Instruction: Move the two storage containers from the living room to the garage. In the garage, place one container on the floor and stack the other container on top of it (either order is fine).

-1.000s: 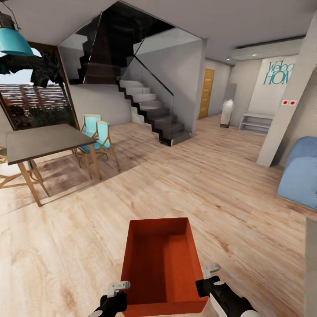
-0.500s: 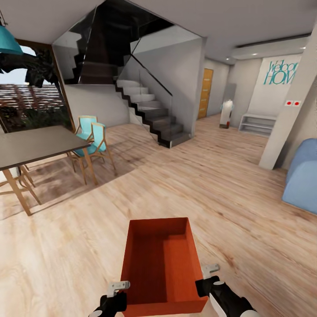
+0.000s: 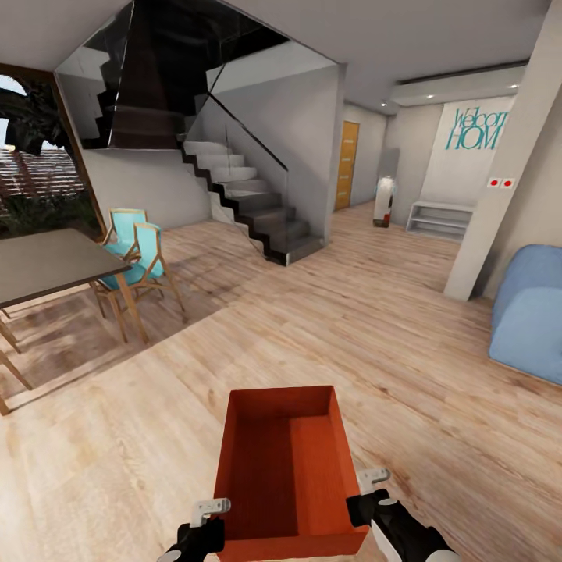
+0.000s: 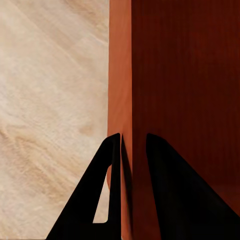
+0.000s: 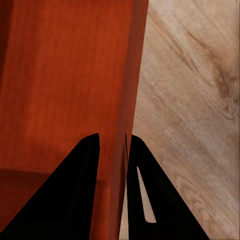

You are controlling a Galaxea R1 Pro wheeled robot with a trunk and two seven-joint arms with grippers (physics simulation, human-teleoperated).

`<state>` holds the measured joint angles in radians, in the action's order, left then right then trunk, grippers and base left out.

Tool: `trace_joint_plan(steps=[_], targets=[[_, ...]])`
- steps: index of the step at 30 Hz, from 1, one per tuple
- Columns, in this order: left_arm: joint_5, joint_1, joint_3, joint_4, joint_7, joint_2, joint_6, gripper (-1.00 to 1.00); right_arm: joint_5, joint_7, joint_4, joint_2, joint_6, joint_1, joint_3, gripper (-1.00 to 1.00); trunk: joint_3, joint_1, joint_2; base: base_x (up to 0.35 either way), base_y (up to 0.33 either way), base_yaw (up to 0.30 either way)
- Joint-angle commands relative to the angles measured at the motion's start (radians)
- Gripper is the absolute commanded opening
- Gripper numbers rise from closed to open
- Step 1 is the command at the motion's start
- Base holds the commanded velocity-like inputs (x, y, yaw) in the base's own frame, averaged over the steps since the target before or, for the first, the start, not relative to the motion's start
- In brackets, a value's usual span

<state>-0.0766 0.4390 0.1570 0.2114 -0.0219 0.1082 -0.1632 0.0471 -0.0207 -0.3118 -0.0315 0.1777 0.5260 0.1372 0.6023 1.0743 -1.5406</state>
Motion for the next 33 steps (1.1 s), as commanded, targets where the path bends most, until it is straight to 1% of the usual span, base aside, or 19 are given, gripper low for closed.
trace_joint_plan(steps=[1, 6, 21, 26, 33], targets=[[-0.012, 0.001, 0.003, -0.004, 0.003, -0.013, -0.004, -1.00, -0.006, 0.050, -0.003, 0.018, -0.060, 0.000, 0.042, -1.00, 0.001, 0.001, 0.000, 0.343, 0.000, -0.014], [-0.012, 0.001, 0.003, -0.004, 0.003, -0.013, -0.004, -1.00, -0.006, 0.050, -0.003, 0.018, -0.060, 0.000, 0.042, -1.00, 0.001, 0.001, 0.000, 0.343, 0.000, -0.117], [-0.012, 0.001, 0.003, -0.004, 0.003, -0.013, -0.004, -1.00, -0.006, 0.050, -0.004, 0.018, -0.061, 0.000, 0.042, -1.00, 0.001, 0.001, 0.000, 0.343, 0.031, -0.231], [-0.012, 0.001, 0.003, -0.004, 0.003, -0.013, -0.004, -1.00, -0.006, 0.050, -0.004, 0.018, -0.061, 0.000, 0.042, -1.00, 0.001, 0.001, 0.000, 0.343, 0.083, -0.106], [-0.012, 0.001, 0.003, -0.004, 0.003, -0.013, -0.004, -1.00, -0.007, 0.050, -0.004, 0.018, -0.062, 0.000, 0.044, -1.00, 0.001, 0.001, 0.000, 0.343, 0.093, -0.019]])
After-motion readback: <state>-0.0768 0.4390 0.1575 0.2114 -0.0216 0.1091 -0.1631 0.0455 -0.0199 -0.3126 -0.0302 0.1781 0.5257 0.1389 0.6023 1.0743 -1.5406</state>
